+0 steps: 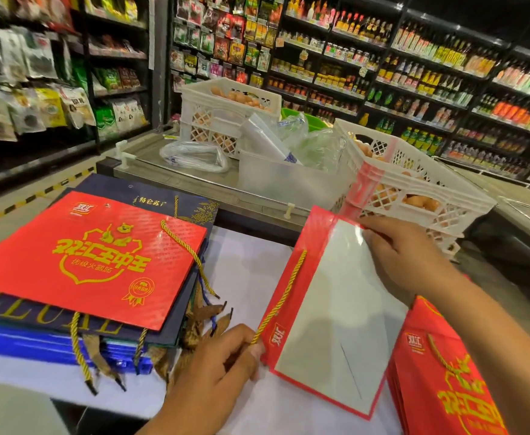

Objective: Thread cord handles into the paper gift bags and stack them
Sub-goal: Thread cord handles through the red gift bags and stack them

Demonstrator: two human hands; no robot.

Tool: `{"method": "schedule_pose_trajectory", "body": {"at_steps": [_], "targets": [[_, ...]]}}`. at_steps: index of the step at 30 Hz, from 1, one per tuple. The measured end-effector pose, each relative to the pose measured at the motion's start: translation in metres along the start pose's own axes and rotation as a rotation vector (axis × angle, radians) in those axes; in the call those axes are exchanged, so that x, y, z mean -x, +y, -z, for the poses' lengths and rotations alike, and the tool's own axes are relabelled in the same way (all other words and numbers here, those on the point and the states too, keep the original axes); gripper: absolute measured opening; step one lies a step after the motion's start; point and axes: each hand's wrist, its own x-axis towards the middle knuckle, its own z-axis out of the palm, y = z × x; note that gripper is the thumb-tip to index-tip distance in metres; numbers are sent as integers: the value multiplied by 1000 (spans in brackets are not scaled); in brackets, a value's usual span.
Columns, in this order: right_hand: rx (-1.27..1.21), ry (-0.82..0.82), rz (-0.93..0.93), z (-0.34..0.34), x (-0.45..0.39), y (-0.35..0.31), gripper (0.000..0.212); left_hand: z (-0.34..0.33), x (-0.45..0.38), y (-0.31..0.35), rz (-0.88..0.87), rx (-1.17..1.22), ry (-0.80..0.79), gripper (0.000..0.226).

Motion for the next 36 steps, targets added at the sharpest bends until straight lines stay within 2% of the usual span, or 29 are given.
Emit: {"method": "schedule_pose_trajectory", "body": {"at_steps": [7, 13, 15, 18, 21, 23, 25, 28, 31, 36], "targets": [[84, -355, -46, -99, -29, 26, 69, -3, -1, 1, 10, -100, -78, 25], [115, -419, 17, -154, -10, -15, 76, -3, -2, 1, 9, -144, -89, 12], [26, -387, 22, -150, 3, -34, 71, -3, -3, -1, 7, -132, -92, 10], [-302, -289, 83, -131, 36, -68, 65, -3, -5, -5, 14, -104, -91, 17], [-596, -325, 96, -109, 77, -97, 63, -4, -6, -11, 12, -109, -44, 5], [-662, -331, 59, -108, 100, -106, 60, -5, -6, -14, -4, -81, -20, 13], [-706, -244, -19, -116, 114, -105, 43, -5, -5, -14, -7, -78, -16, 18], [-732, -66, -104, -129, 125, -94, 11, -6, -6, -15, 23, -48, -2, 9], [-757, 37, -235, -136, 132, -84, 18, -8, -5, -16, 51, -30, 39, 10], [-1013, 156, -499, -144, 131, -69, 31, -10, -5, -20, 69, -22, 75, 12]]}}
